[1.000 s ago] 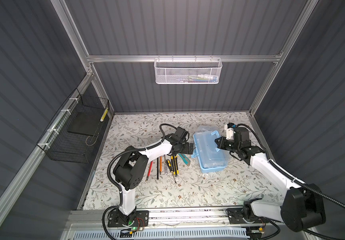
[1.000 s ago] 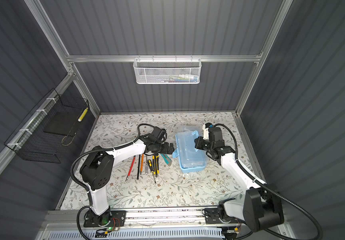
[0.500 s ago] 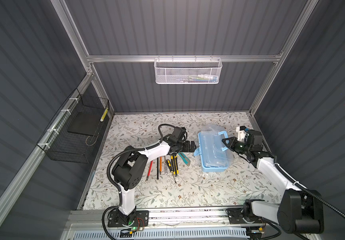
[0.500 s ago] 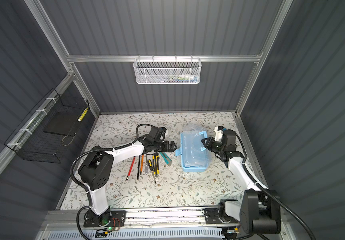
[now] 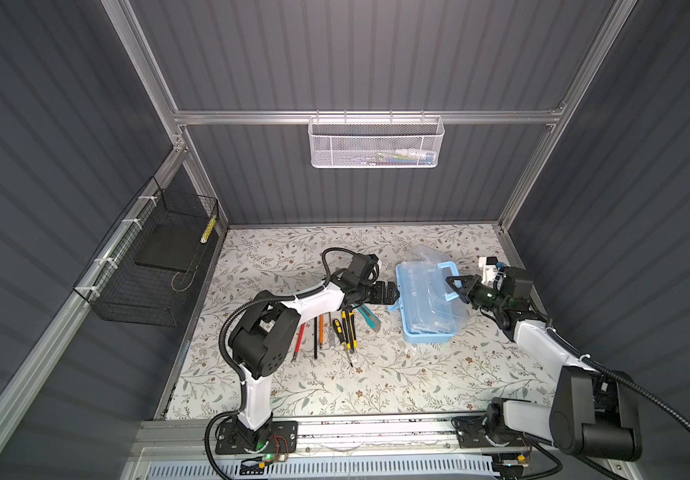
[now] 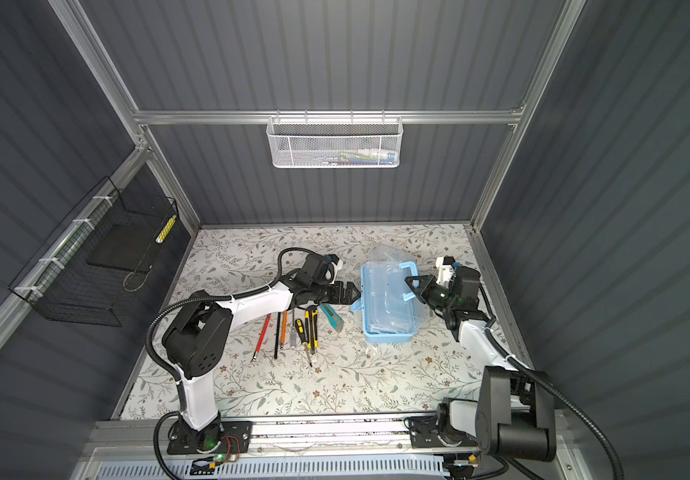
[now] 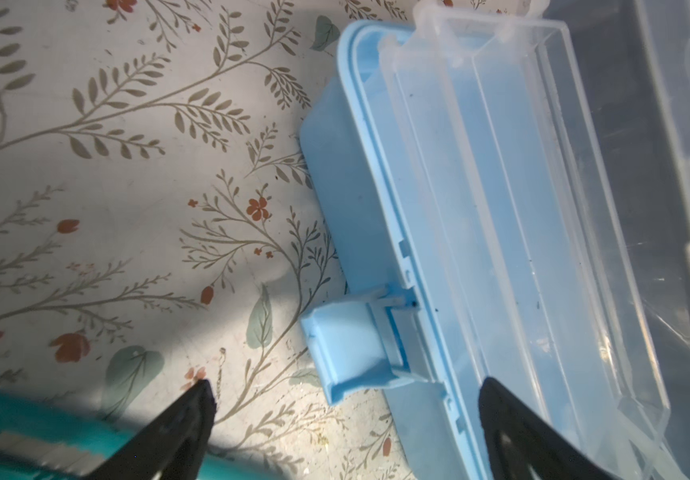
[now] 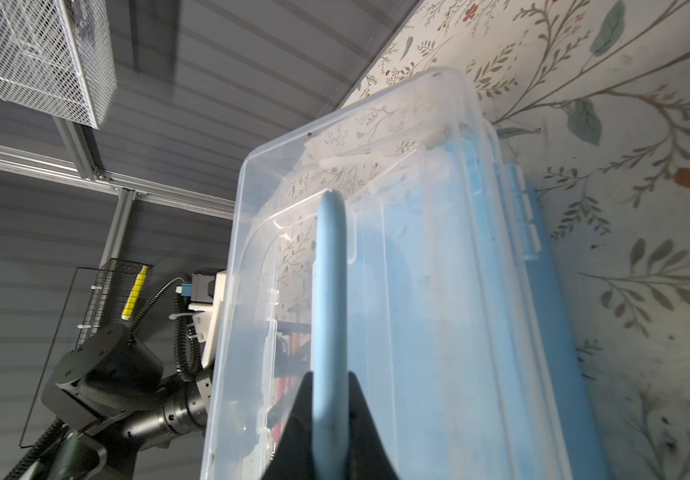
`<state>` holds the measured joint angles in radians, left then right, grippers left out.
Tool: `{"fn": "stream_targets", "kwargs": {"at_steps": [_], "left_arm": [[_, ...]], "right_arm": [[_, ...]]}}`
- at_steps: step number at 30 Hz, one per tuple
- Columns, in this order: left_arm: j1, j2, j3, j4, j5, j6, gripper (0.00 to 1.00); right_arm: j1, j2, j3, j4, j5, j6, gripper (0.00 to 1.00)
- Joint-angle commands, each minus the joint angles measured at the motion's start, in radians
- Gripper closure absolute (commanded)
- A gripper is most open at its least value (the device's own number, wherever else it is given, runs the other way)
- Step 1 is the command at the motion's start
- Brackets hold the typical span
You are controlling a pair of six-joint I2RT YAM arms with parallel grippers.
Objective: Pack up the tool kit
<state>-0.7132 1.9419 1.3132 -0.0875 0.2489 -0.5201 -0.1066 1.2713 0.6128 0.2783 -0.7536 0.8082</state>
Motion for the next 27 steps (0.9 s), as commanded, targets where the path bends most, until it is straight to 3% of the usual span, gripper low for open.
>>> {"fn": "stream_targets", "kwargs": {"at_steps": [1,15,27], "left_arm": [[-0.008,0.027,0.041,-0.001,0.023,0.006,0.01],[-0.008,0.074,0.046,-0.083,-0.054,0.018,0.01],[-0.009,0.107,0.061,-0.089,-0.048,0.019,0.01]], "right_arm": [[-0.011,-0.005,-0.005,0.096,-0.076,0.05,1.0],[-0.051,-0.009,-0.021,0.157,-0.115,0.103,1.0],[-0.125,-0.026,-0.031,0.144,-0.133,0.125,1.0]]}}
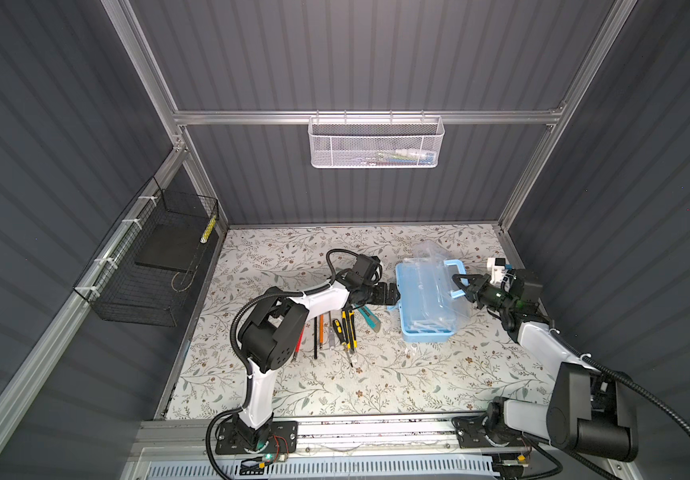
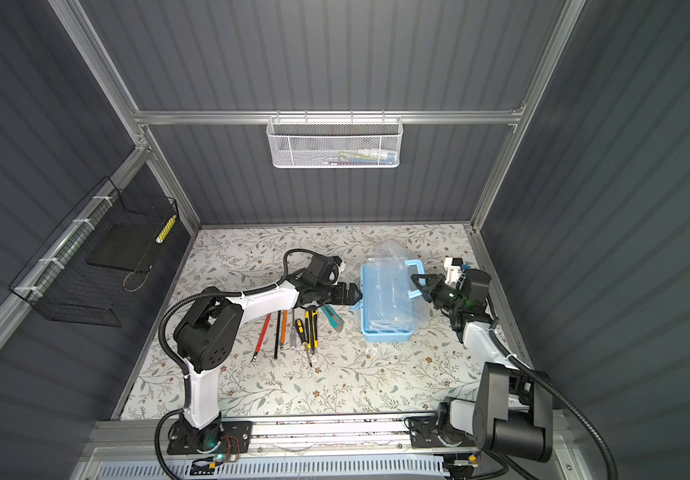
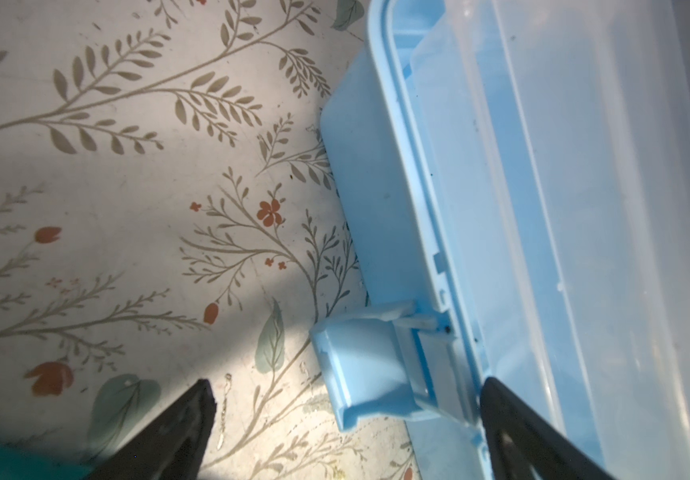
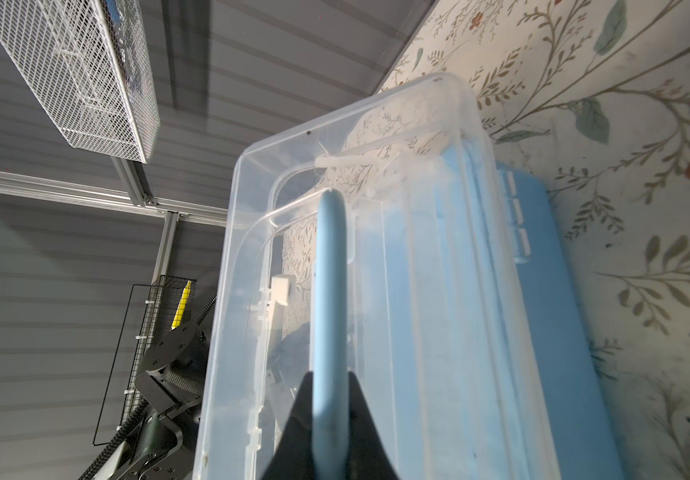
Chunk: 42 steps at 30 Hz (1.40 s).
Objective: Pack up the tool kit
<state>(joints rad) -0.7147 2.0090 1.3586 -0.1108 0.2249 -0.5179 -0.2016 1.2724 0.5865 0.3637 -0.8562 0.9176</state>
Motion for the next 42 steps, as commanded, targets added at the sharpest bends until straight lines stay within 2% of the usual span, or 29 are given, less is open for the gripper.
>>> {"fn": "stream_targets", "kwargs": {"at_steps": [1,13,22,28,31,34,37,42], "left_arm": [[-0.007,0.039,0.013,-0.064,-0.02,0.016,0.01],[-0.011,-0.002,-0.001,0.093,0.097,-0.025,0.01],[-0.016,0.041,0.045,-0.027,0.041,0.015,0.01],[-0.022,0.073,0.045,-0.03,0.045,0.019,0.01],[-0.024,0.082,0.084,-0.038,0.033,0.022,0.01],[-0.024,0.089,0.092,-0.09,-0.007,0.036,0.01],[-0.023,0.08,0.081,-0.133,-0.048,0.047,0.01],[-0.019,0.065,0.03,-0.142,-0.06,0.046,0.01]], "right_arm": [[-0.04,-0.027,-0.014,0.065,-0.034,0.021,1.0],[-0.041,-0.024,-0.036,0.072,-0.047,0.012,1.0],[-0.042,-0.012,-0.041,0.115,-0.056,0.035,1.0],[-0.042,-0.001,-0.039,0.15,-0.066,0.061,1.0],[-0.044,-0.008,-0.031,0.11,-0.055,0.035,1.0],[-0.045,-0.049,0.019,-0.122,0.023,-0.111,1.0],[-0.047,-0.106,0.106,-0.431,0.207,-0.311,1.0],[-0.054,-0.177,0.174,-0.674,0.492,-0.474,1.0]]}}
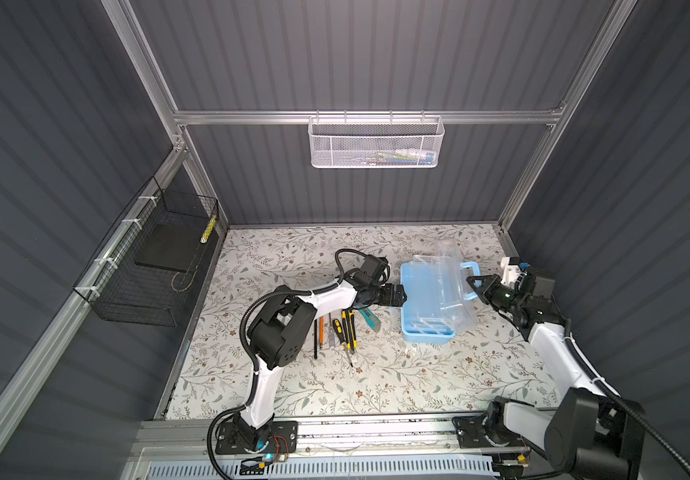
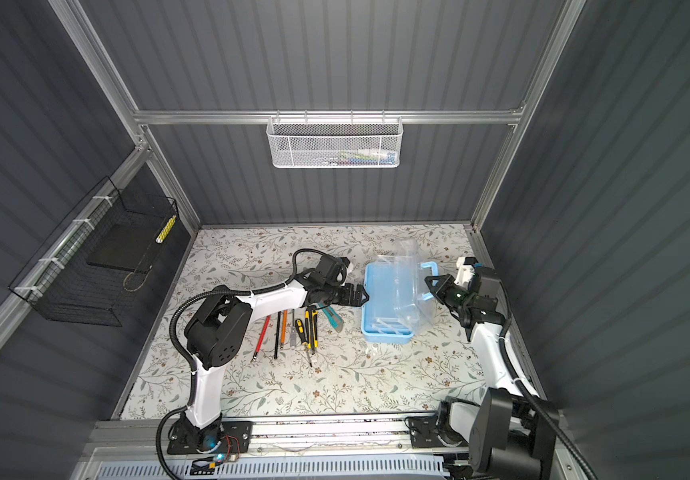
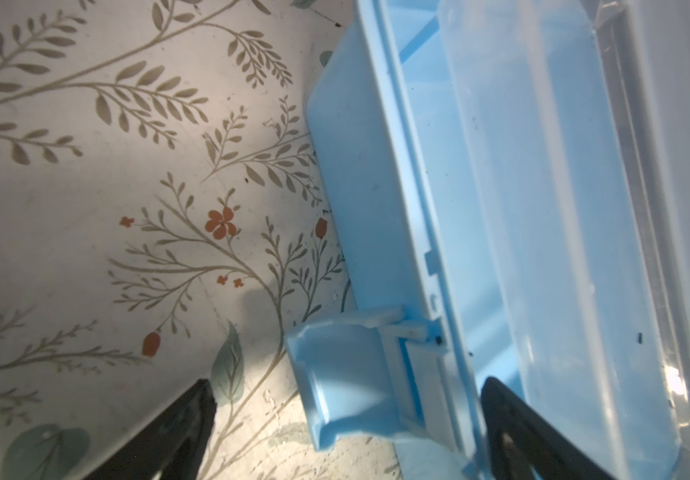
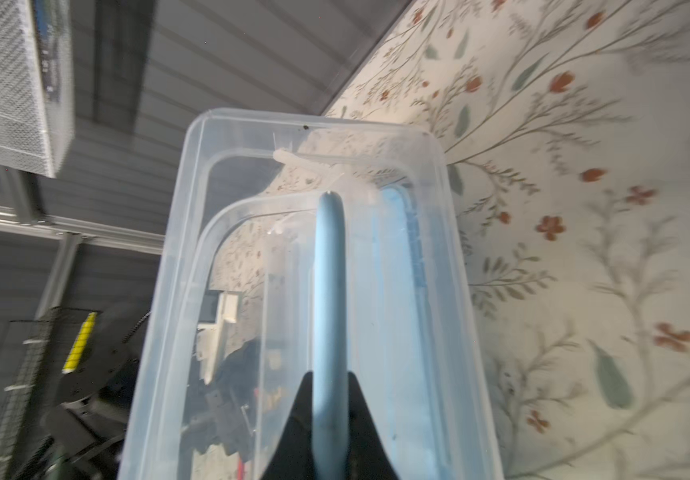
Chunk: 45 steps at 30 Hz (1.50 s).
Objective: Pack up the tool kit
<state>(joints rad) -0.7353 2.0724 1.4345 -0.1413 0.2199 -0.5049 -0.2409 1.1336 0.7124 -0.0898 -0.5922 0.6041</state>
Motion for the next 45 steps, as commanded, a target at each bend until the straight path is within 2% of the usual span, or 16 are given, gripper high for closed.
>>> {"fn": "stream_targets", "kwargs": {"at_steps": [1,2,6,8,9,11,15,23,28,30,34,36,38,42,45], "left_arm": [[0.001,0.001,-0.052,-0.107,-0.051,0.031,0.01],[0.002,0.001,-0.054,-0.106,-0.047,0.03,0.01],[0.001,0.002,-0.042,-0.11,-0.036,0.029,0.01],[0.001,-0.004,-0.036,-0.118,-0.037,0.033,0.01],[0.001,-0.009,-0.037,-0.117,-0.037,0.033,0.01],[0.002,-0.019,-0.04,-0.118,-0.04,0.035,0.01],[0.001,-0.034,-0.052,-0.097,-0.035,0.04,0.01],[0.001,-0.064,-0.065,-0.03,-0.003,0.049,0.01],[0.001,-0.107,-0.048,0.023,0.012,0.047,0.01],[0.002,-0.143,-0.031,0.019,-0.015,0.07,0.0],[0.027,-0.25,0.025,-0.057,-0.157,0.133,0.01],[0.079,-0.31,-0.006,-0.076,-0.181,0.13,0.01],[0.153,-0.368,-0.08,-0.093,-0.184,0.117,0.0],[0.308,-0.491,-0.237,-0.126,-0.221,0.105,0.01],[0.391,-0.586,-0.338,-0.148,-0.241,0.091,0.01]], "right_arm": [[-0.022,-0.038,0.056,-0.242,0.245,-0.176,1.0],[-0.024,-0.034,0.058,-0.255,0.302,-0.186,0.97],[-0.055,-0.026,0.05,-0.272,0.339,-0.198,0.86],[-0.085,-0.038,0.054,-0.281,0.36,-0.204,0.7],[-0.098,-0.044,0.062,-0.289,0.376,-0.212,0.66],[-0.124,-0.052,0.088,-0.325,0.405,-0.227,0.52],[-0.169,-0.054,0.149,-0.37,0.448,-0.254,0.42],[-0.21,-0.028,0.215,-0.379,0.44,-0.267,0.38],[-0.193,-0.03,0.254,-0.37,0.316,-0.27,0.39],[-0.123,-0.041,0.278,-0.393,0.302,-0.294,0.39],[0.191,-0.069,0.344,-0.456,0.418,-0.384,0.37],[0.353,-0.063,0.363,-0.451,0.42,-0.413,0.37],[0.468,-0.035,0.382,-0.446,0.424,-0.417,0.37],[0.756,0.158,0.474,-0.448,0.527,-0.422,0.36],[0.898,0.375,0.608,-0.521,0.61,-0.408,0.35]]}}
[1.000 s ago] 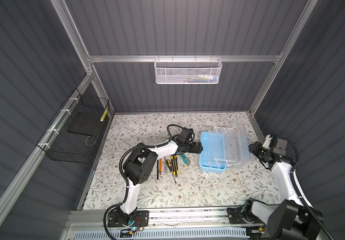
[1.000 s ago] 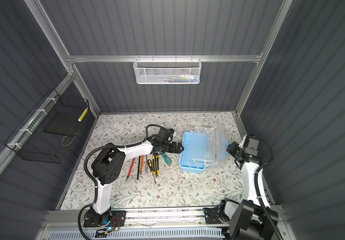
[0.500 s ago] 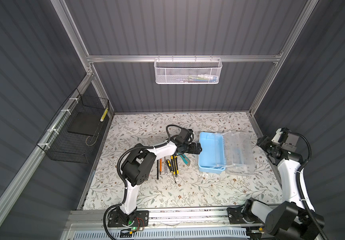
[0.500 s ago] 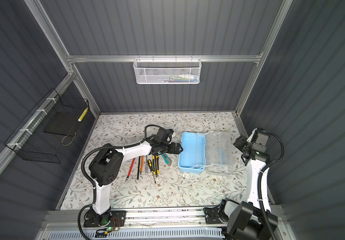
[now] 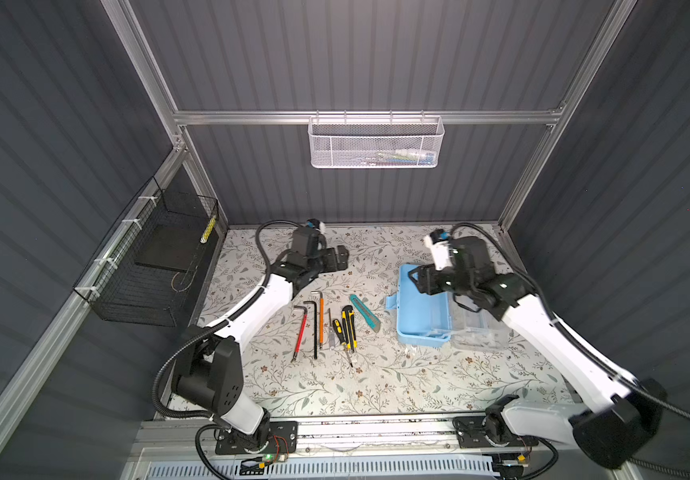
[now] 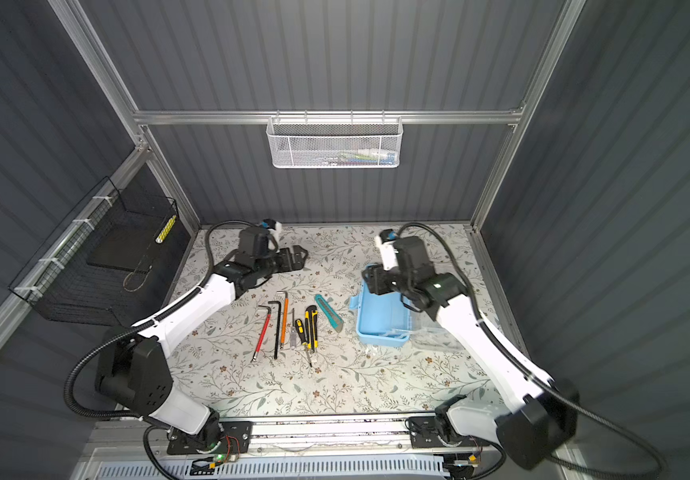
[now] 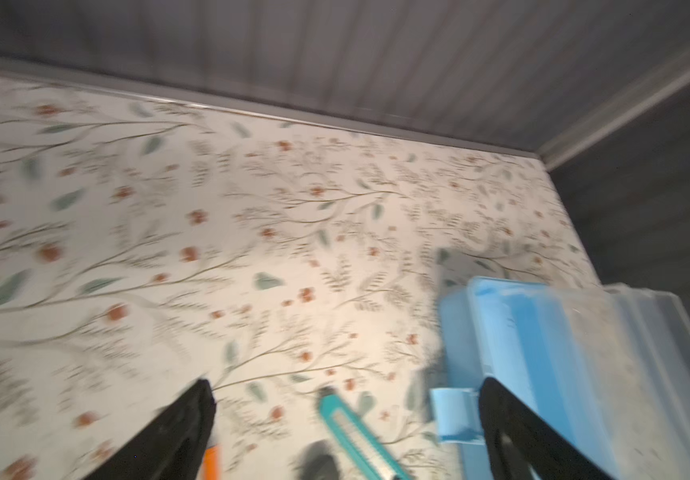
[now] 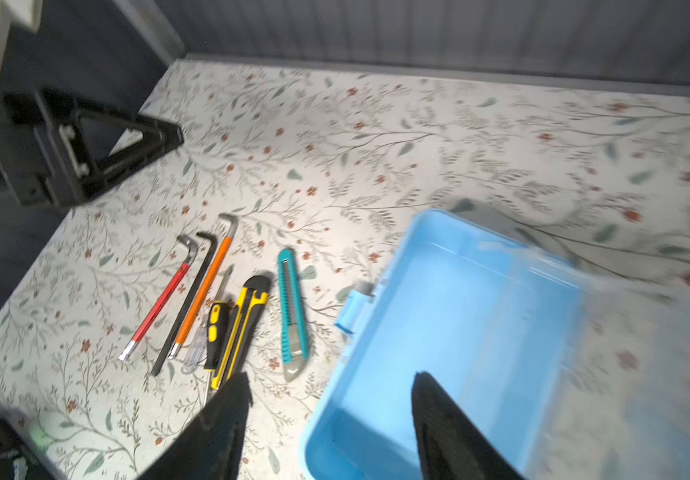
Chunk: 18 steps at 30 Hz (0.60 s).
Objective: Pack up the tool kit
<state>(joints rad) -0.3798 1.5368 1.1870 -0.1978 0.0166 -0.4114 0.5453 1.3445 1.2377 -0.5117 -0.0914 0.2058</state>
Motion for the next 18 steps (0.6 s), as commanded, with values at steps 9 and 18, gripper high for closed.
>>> {"fn": "stream_targets", "kwargs": {"at_steps": [9,18], "left_arm": [[0.124,-0.288,-0.281,-0.154,-0.103,0.006,0.01],[0.125,-0.331,-0.368,-0.122,-0.11,0.006,0.01]], "right_arm": [[0.218,0.53,0.319,-0.201,0.076,0.014,0.35],[0.214,0.601,0.302,-0.34,0.143,0.055,0.35]]}}
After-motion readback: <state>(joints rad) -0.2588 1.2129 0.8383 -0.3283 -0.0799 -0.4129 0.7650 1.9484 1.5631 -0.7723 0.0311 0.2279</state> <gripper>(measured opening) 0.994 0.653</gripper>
